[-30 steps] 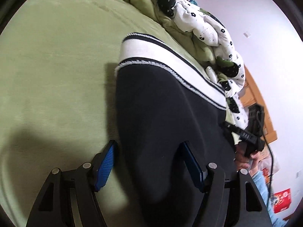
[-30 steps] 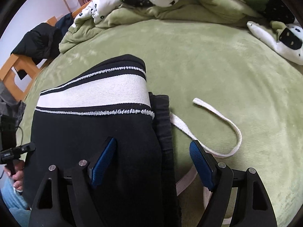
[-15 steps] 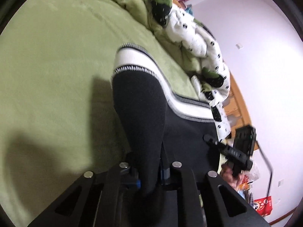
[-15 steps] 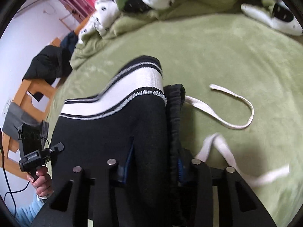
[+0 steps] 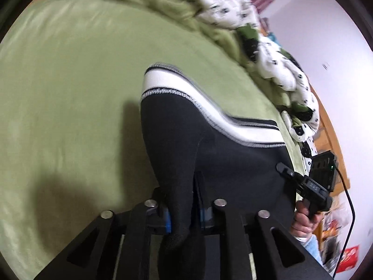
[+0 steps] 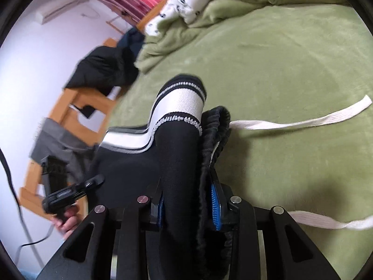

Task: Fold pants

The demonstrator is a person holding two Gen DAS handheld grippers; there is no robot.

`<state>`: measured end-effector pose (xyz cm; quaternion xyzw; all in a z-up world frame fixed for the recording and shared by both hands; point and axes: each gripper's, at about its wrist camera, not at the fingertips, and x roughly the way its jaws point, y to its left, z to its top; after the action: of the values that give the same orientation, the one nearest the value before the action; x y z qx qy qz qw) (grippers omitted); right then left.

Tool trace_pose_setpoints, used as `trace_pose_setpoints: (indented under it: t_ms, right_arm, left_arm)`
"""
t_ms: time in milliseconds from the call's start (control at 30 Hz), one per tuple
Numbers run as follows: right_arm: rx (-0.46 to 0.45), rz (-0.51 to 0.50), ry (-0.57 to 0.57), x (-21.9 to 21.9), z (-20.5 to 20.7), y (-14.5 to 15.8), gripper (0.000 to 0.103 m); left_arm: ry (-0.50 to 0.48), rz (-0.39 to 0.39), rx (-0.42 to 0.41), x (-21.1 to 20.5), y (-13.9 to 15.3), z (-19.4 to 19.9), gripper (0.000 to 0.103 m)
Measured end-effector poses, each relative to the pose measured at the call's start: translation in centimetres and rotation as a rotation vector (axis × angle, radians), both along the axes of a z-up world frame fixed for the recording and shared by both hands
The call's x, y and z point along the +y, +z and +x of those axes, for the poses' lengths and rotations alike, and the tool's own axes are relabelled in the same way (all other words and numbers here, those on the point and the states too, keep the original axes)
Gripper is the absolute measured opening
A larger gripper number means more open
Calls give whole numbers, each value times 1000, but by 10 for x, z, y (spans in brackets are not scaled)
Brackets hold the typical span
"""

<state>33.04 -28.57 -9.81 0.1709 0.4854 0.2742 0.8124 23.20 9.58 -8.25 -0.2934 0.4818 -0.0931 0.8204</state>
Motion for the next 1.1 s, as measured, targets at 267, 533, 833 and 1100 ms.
trace_pose_setpoints:
  t_ms: [267,533,833,1100]
  right_arm:
    - [-91,-306,31,-12,-10,12,50]
    - [-366,-283,-13,11,-17,75,50]
    - [-303,-434,62,65,46,9,44]
    - [-291,-428,59,60,36,13,44]
  left_arm:
    - [15,162,-4,-1,-8,-16,54]
    - [-4,289,-231,-22,62,15,61]
    - [-10,383,-191,-38,3,66,61]
    - [-17,389,-133,-46,9,63,65]
